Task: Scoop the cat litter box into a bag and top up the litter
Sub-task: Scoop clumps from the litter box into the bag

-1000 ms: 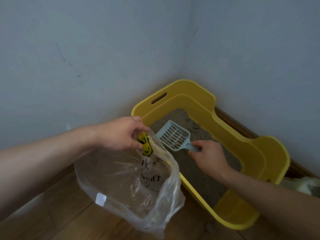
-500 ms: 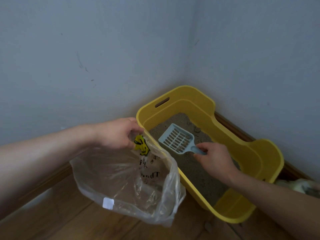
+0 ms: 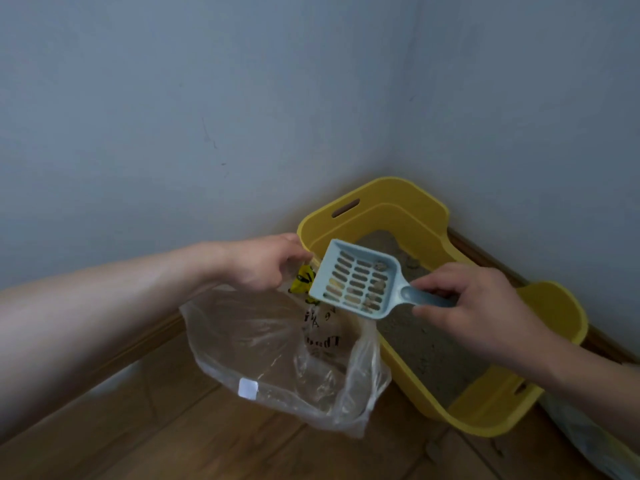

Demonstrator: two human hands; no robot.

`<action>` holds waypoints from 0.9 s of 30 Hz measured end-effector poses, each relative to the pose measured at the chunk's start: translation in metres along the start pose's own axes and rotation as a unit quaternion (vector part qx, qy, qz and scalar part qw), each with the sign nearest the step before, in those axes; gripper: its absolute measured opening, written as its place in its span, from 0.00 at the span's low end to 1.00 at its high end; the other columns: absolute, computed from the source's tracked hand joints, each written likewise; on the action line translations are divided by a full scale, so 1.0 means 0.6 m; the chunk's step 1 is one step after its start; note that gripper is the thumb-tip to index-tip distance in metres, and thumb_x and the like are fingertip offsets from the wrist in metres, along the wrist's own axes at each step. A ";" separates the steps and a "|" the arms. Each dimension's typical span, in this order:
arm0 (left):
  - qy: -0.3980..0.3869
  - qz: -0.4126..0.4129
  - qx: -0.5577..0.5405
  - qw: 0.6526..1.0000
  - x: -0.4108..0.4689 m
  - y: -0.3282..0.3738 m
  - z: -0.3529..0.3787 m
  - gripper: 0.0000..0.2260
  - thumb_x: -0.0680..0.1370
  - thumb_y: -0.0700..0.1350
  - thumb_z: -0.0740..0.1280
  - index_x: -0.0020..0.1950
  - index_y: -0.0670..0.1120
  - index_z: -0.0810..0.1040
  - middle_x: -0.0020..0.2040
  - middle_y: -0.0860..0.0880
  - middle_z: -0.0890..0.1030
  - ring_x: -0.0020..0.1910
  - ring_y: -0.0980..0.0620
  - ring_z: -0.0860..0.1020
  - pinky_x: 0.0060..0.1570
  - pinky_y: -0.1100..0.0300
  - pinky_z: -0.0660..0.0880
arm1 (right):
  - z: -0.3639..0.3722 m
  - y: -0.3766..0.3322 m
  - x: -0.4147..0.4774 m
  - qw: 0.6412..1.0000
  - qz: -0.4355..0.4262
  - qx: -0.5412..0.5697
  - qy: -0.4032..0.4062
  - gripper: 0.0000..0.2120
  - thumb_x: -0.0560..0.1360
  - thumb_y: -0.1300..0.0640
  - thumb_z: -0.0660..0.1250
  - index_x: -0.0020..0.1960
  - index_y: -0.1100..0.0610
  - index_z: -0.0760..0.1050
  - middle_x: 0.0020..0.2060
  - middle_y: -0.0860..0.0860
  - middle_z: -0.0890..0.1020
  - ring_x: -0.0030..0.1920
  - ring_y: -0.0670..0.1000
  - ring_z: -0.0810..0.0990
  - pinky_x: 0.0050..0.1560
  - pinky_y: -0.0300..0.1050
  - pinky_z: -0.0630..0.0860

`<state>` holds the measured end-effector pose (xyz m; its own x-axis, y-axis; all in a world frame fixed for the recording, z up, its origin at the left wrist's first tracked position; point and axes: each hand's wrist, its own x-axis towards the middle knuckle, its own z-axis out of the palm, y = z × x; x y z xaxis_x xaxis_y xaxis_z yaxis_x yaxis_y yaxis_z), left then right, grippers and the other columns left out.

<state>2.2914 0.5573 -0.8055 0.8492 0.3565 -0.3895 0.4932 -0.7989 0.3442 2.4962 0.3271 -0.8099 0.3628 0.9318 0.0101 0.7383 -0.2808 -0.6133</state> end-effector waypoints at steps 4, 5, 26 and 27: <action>0.000 -0.005 -0.019 1.000 -0.006 -0.007 -0.002 0.25 0.76 0.32 0.62 0.73 0.45 0.71 0.47 0.57 0.66 0.48 0.55 0.69 0.47 0.68 0.65 | 0.010 -0.015 -0.013 0.997 -0.043 -0.015 -0.069 0.13 0.71 0.53 0.76 0.56 0.47 0.84 0.45 0.38 0.79 0.45 0.39 0.78 0.43 0.36 0.77; 0.003 -0.005 -0.023 1.000 -0.007 -0.009 -0.001 0.26 0.76 0.32 0.63 0.73 0.45 0.70 0.46 0.59 0.66 0.47 0.55 0.69 0.48 0.68 0.65 | 0.015 -0.019 -0.015 0.994 -0.057 -0.024 -0.085 0.14 0.71 0.53 0.76 0.57 0.47 0.84 0.45 0.38 0.78 0.45 0.39 0.78 0.43 0.36 0.77; 0.012 -0.030 -0.260 0.965 -0.019 -0.054 0.010 0.24 0.78 0.33 0.66 0.72 0.48 0.72 0.50 0.57 0.70 0.37 0.65 0.75 0.43 0.61 0.78 | 0.090 -0.040 0.023 0.968 -0.147 -0.083 -0.187 0.10 0.79 0.51 0.63 0.54 0.50 0.83 0.44 0.46 0.84 0.44 0.46 0.81 0.46 0.50 0.79; 0.009 -0.028 -0.265 0.964 -0.020 -0.055 0.010 0.24 0.78 0.33 0.66 0.72 0.49 0.72 0.51 0.57 0.70 0.37 0.65 0.75 0.43 0.61 0.79 | 0.092 -0.038 0.024 0.967 -0.147 -0.086 -0.188 0.11 0.79 0.50 0.62 0.53 0.51 0.82 0.44 0.46 0.84 0.44 0.47 0.81 0.45 0.51 0.79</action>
<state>2.2642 0.5765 -0.8173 0.8190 0.4045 -0.4070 0.5616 -0.4197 0.7131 2.4529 0.3600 -0.8394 -0.0865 0.9857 -0.1446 0.8738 0.0053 -0.4862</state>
